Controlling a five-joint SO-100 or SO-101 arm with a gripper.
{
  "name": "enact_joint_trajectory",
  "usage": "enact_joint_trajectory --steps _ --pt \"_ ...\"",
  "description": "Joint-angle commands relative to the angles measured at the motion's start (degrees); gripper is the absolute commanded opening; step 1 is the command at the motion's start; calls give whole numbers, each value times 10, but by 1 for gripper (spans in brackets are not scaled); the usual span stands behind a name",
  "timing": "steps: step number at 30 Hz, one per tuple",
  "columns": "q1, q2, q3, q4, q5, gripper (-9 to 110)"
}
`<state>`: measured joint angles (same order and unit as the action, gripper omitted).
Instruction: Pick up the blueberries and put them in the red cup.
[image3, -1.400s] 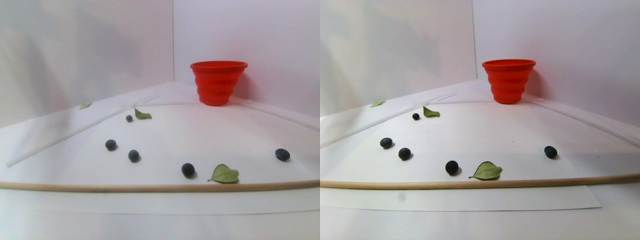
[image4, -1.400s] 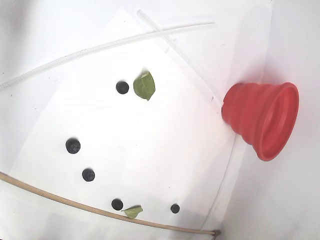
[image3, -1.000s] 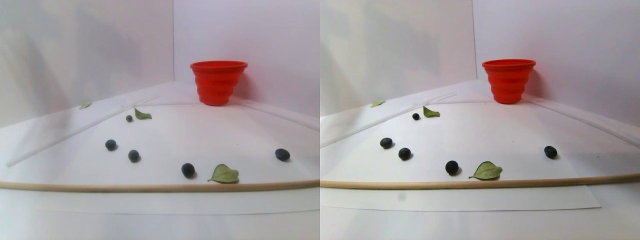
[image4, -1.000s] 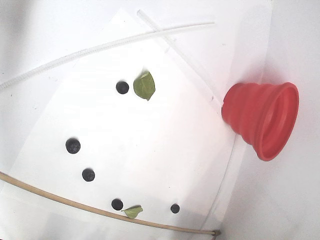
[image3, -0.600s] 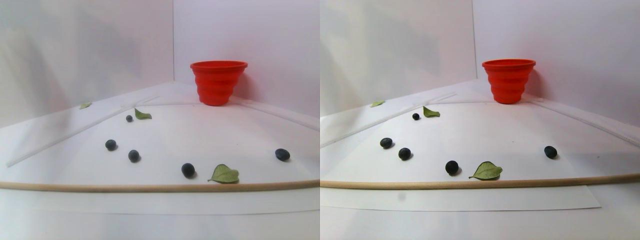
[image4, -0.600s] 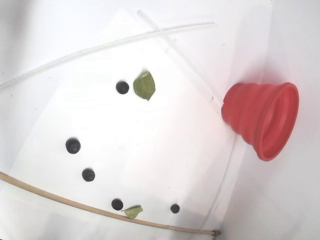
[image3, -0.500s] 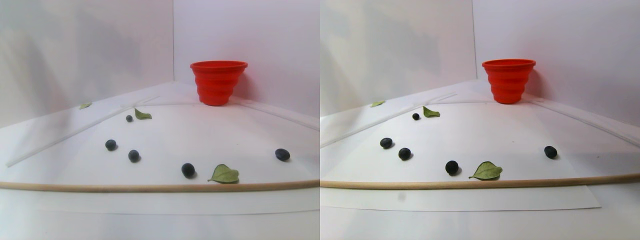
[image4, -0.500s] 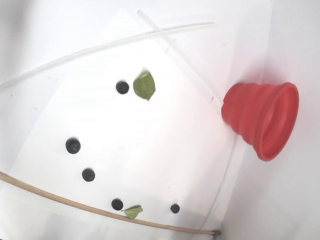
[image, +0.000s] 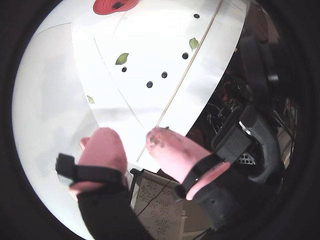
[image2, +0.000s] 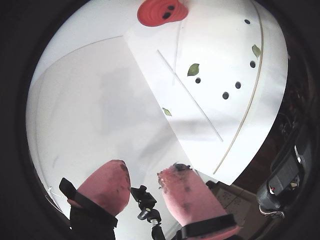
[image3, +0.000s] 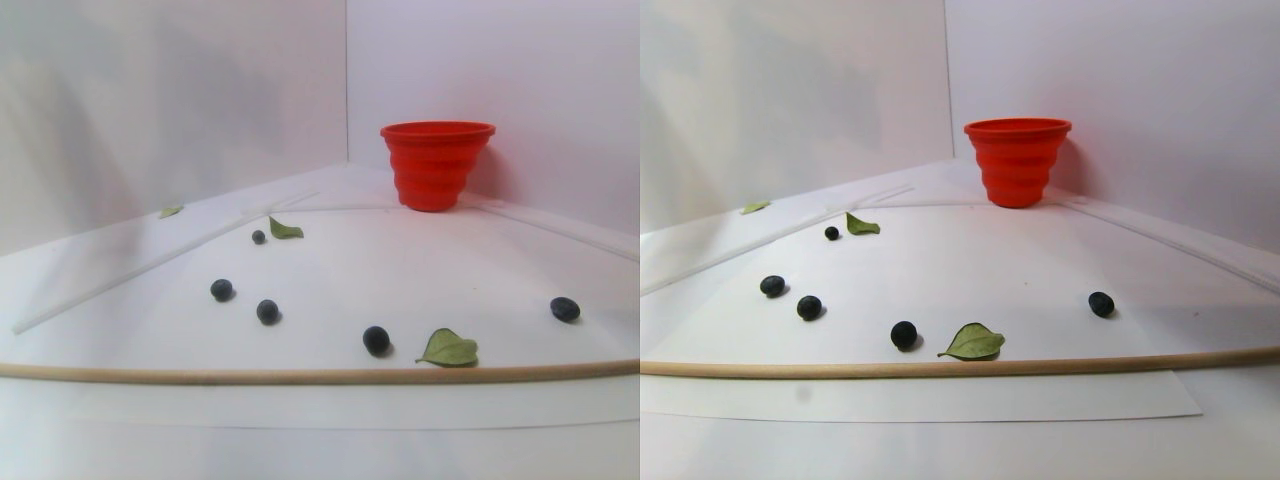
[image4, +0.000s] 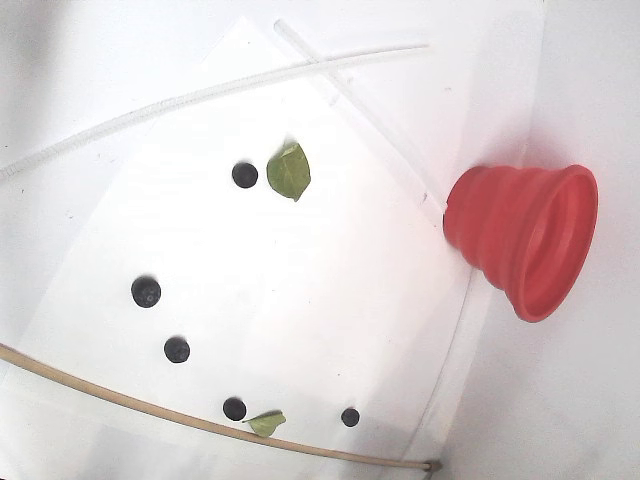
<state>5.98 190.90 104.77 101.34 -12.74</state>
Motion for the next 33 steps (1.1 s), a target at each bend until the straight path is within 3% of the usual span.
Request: enact_joint_trajectory --steps 1,9,33 --pt "-10 1 -36 -5 -5 12" --pt "-15 -4 -24 -45 -44 12" --pt "-49 -105 81 -112 -287 15"
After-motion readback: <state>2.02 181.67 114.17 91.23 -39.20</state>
